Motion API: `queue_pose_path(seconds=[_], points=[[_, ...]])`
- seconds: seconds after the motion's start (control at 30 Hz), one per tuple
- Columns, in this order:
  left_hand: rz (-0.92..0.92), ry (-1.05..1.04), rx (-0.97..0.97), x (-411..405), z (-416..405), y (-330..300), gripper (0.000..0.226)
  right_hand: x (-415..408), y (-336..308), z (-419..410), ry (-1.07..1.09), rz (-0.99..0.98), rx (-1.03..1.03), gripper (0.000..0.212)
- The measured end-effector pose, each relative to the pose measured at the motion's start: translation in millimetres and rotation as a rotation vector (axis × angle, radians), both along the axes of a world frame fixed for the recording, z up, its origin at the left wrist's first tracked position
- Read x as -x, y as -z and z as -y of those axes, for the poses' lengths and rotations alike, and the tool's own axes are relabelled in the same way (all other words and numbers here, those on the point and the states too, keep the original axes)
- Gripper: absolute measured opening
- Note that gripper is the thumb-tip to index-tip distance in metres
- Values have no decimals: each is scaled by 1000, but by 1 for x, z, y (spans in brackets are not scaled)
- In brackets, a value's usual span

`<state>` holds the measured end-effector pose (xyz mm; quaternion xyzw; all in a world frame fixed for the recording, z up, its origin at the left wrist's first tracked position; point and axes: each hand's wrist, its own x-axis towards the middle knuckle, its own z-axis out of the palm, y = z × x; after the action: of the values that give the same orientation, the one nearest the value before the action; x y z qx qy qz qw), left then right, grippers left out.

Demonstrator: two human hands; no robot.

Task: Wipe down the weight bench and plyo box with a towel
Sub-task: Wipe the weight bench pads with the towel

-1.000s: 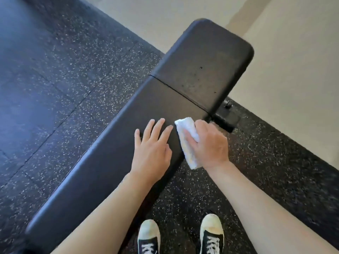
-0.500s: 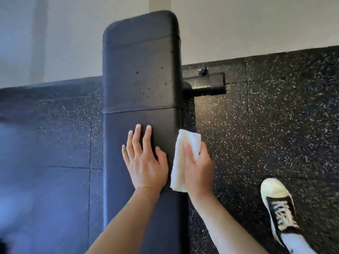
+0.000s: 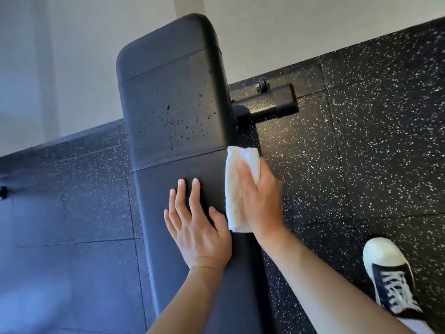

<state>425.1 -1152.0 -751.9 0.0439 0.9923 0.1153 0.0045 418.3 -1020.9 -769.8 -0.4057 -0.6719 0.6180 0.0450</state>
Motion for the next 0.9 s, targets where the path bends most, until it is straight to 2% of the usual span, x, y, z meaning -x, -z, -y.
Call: queue_pose_path(seconds=[0.13, 0.23, 0.37, 0.6, 0.9], points=[[-17, 0, -3, 1, 0, 0, 68, -57, 1, 25, 9, -13, 4, 34], [-14, 4, 4, 0, 0, 2, 68, -70, 3, 30, 9, -14, 8, 34], [-23, 5, 1, 0, -2, 2, 68, -46, 5, 14, 4, -33, 23, 43], [-10, 8, 12, 2, -3, 0, 67, 27, 17, -28, -136, -41, -52, 46], [-28, -1, -5, -1, -1, 0, 66, -78, 7, 17, -113, -43, 5, 33]])
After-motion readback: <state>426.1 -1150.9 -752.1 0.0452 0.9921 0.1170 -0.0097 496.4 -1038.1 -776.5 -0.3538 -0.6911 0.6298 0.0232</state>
